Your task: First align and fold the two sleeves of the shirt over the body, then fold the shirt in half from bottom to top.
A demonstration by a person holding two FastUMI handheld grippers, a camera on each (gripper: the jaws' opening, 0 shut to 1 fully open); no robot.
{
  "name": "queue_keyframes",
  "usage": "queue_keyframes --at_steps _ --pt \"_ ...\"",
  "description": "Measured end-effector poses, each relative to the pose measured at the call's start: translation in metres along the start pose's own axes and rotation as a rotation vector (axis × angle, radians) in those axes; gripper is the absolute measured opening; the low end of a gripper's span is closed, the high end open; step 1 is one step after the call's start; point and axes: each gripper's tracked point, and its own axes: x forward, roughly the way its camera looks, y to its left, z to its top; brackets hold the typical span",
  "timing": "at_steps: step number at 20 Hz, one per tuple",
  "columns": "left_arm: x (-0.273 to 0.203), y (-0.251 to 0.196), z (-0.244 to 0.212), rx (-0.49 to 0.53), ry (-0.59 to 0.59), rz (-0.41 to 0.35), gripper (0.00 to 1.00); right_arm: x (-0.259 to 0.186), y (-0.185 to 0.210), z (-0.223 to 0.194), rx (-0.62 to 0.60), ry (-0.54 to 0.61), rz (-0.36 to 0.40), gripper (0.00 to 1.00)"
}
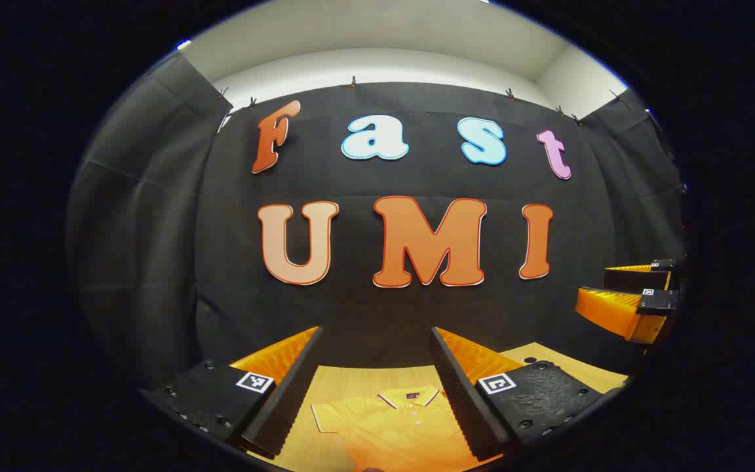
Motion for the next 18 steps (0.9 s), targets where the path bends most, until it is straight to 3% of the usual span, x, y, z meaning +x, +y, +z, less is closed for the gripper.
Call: queue_keyframes --at_steps 18 --pt "-0.023 -0.007 -0.018 0.065 -0.007 -0.006 0.98 0.0 -0.022 -0.046 0.0 0.089 -0.064 0.98"
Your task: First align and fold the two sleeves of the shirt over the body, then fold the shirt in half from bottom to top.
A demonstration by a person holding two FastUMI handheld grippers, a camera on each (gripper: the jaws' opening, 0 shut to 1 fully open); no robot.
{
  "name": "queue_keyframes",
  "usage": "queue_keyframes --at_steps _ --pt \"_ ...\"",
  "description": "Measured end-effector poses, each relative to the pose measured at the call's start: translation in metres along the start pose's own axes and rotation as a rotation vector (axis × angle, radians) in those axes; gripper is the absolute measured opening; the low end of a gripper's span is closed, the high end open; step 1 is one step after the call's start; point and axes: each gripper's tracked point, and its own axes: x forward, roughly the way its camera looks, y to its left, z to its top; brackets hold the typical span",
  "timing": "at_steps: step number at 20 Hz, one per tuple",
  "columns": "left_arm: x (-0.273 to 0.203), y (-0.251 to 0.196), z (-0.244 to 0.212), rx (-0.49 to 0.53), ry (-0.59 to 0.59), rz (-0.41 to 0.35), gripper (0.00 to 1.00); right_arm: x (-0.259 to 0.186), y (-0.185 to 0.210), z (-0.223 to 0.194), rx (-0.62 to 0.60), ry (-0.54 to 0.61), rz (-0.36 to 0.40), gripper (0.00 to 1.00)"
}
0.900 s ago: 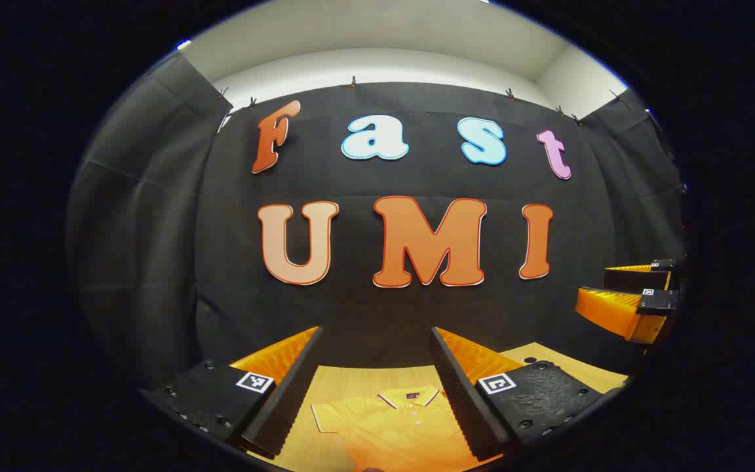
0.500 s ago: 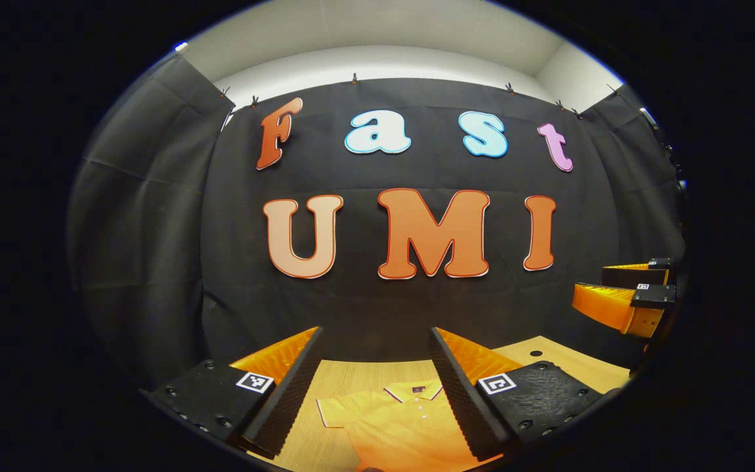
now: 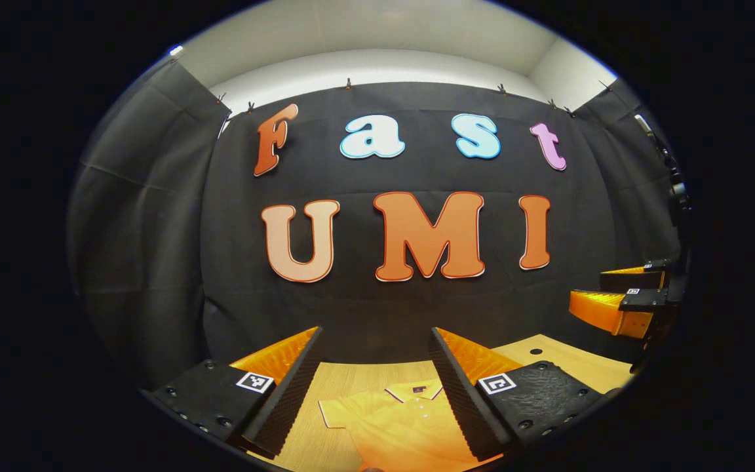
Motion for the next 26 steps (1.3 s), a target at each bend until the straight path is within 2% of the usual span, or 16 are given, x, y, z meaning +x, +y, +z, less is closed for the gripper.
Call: queue_keyframes --at_steps 4,9,14,16,20,26 --pt "-0.016 0.008 0.005 0.01 -0.014 -0.008 0.96 0.007 -0.012 -0.032 -0.001 0.09 -0.033 0.98" --pt "-0.034 0.03 0.004 0.011 -0.012 -0.011 0.96 0.029 -0.036 -0.086 0.023 0.252 -0.131 0.98" --pt "-0.052 0.057 -0.009 -0.001 0.013 -0.032 0.96 0.05 -0.035 -0.152 0.059 0.448 -0.169 0.98" --pt "-0.059 0.07 -0.017 -0.004 0.028 -0.027 0.96 0.066 -0.034 -0.169 0.035 0.49 -0.177 0.98" --pt "-0.061 0.083 -0.032 0.001 0.076 -0.01 0.96 0.103 -0.038 -0.2 -0.041 0.571 -0.138 0.98" --pt "-0.042 0.09 -0.029 0.056 0.093 0.12 0.96 0.166 -0.058 -0.257 -0.046 0.739 -0.053 0.93"
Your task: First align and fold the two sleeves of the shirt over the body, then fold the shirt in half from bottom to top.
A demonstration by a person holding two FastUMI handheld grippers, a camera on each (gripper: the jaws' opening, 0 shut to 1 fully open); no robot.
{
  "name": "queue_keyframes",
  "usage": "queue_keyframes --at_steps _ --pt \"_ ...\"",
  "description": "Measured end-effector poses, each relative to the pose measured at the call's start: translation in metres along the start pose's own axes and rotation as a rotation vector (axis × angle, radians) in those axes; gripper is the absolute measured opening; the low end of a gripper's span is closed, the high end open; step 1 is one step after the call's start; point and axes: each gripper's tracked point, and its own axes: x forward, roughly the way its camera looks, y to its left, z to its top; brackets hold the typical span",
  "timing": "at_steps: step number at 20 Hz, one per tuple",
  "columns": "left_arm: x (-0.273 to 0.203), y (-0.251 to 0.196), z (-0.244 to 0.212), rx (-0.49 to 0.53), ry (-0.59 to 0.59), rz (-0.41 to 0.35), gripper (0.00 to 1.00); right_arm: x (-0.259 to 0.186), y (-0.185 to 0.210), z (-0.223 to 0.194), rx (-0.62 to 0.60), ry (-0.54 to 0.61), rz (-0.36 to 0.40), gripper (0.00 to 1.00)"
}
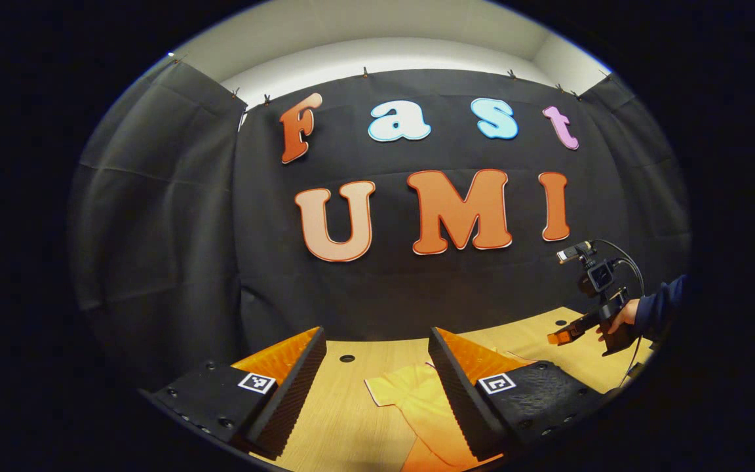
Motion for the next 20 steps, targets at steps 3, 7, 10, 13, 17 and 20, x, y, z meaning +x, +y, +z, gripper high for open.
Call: queue_keyframes --at_steps 3,7,10,13,17,20 --pt "0.011 -0.017 -0.008 0.024 0.039 0.016 0.96 0.038 -0.006 -0.006 -0.01 0.077 0.039 0.93" --pt "0.022 -0.037 -0.015 0.043 0.082 0.022 0.98 0.083 -0.008 -0.016 -0.051 0.157 0.078 0.88" --pt "0.029 -0.043 -0.018 0.061 0.11 0.041 0.99 0.11 -0.006 -0.02 -0.062 0.222 0.105 0.88" --pt "0.027 -0.04 -0.023 0.074 0.15 0.056 0.99 0.136 -0.009 -0.024 -0.083 0.285 0.116 0.88" --pt "0.028 -0.04 -0.029 0.075 0.203 0.07 0.99 0.158 -0.001 -0.036 -0.085 0.384 0.168 0.7" --pt "0.026 -0.04 -0.029 0.081 0.237 0.066 0.99 0.168 0.006 -0.055 -0.114 0.459 0.197 0.75"
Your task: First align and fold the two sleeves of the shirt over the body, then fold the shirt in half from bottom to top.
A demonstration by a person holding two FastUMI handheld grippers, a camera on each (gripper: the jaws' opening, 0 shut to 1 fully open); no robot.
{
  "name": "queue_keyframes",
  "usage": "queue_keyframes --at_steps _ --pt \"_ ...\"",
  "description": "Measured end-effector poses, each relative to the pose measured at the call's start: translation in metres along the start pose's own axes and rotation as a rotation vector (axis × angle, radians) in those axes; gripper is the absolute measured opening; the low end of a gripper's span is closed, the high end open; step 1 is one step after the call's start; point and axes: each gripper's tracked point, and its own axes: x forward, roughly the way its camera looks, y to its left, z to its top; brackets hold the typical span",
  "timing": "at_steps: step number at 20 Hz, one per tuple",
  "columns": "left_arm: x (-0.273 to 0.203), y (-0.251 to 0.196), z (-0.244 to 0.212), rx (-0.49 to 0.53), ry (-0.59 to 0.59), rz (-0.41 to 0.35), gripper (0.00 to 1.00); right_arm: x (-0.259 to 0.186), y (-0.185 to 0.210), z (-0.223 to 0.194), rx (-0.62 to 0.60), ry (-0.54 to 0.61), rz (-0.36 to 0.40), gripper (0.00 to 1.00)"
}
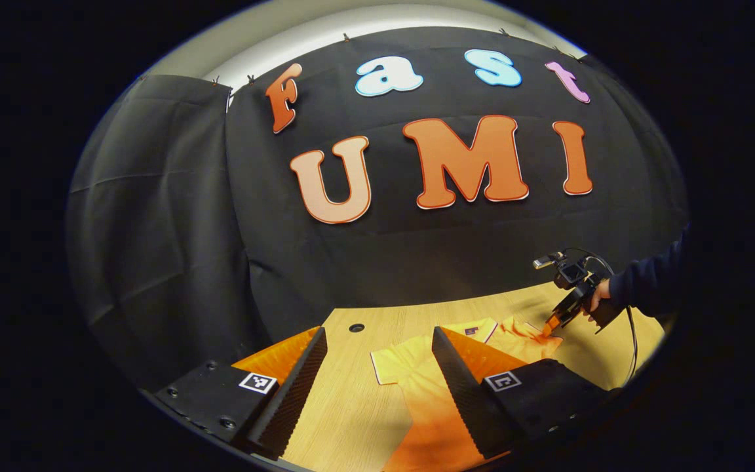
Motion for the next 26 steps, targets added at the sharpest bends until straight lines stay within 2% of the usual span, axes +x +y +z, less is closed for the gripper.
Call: queue_keyframes --at_steps 3,4,5,6,7,8,9,11,12,13,15,16,19,22,26 --pt "-0.001 0.001 -0.001 0.033 0.017 0.0 0.99 0.011 0.005 -0.002 -0.026 0.023 0.013 0.75" --pt "-0.001 0.001 -0.001 0.039 0.021 -0.001 1.0 0.013 0.003 0.003 -0.013 0.007 0.007 0.73" --pt "0.0 -0.004 -0.004 0.044 0.034 -0.005 1.0 0.013 0.002 0.003 -0.001 0.02 0.009 0.67" --pt "0.001 -0.007 -0.005 0.043 0.04 -0.006 1.0 0.014 0.0 0.003 0.001 0.015 0.006 0.71" --pt "0.0 -0.011 -0.007 0.042 0.044 -0.009 1.0 0.013 -0.001 0.002 -0.007 0.017 0.009 0.69" --pt "0.0 -0.012 -0.007 0.042 0.046 -0.01 0.99 0.013 -0.001 0.001 -0.025 0.013 0.016 0.57" --pt "0.0 -0.013 -0.008 0.042 0.05 -0.012 0.99 0.014 -0.002 -0.002 -0.029 0.02 0.016 0.56" --pt "0.001 -0.015 -0.008 0.047 0.052 -0.016 0.99 0.012 0.001 -0.004 -0.014 0.002 0.021 0.32" --pt "0.001 -0.016 -0.007 0.047 0.051 -0.019 0.99 0.012 -0.005 -0.003 0.026 -0.016 0.011 0.36" --pt "0.002 -0.017 -0.007 0.046 0.048 -0.021 0.99 0.009 -0.004 -0.001 0.101 -0.025 0.015 0.17" --pt "0.001 -0.018 -0.007 0.046 0.046 -0.022 0.99 0.004 -0.008 0.0 0.23 -0.032 0.046 0.17" --pt "0.0 -0.019 -0.006 0.047 0.045 -0.022 0.99 0.009 -0.002 -0.002 0.276 -0.039 0.089 0.04" --pt "0.002 -0.019 -0.007 0.044 0.045 -0.015 0.99 0.0 -0.002 0.001 0.248 -0.085 0.121 0.04" --pt "0.002 -0.02 -0.006 0.038 0.048 -0.008 0.99 -0.023 0.005 0.019 0.268 -0.152 0.162 0.04" --pt "0.003 -0.02 -0.009 0.024 0.049 0.001 0.99 -0.044 0.022 0.034 0.181 -0.21 0.156 0.01"
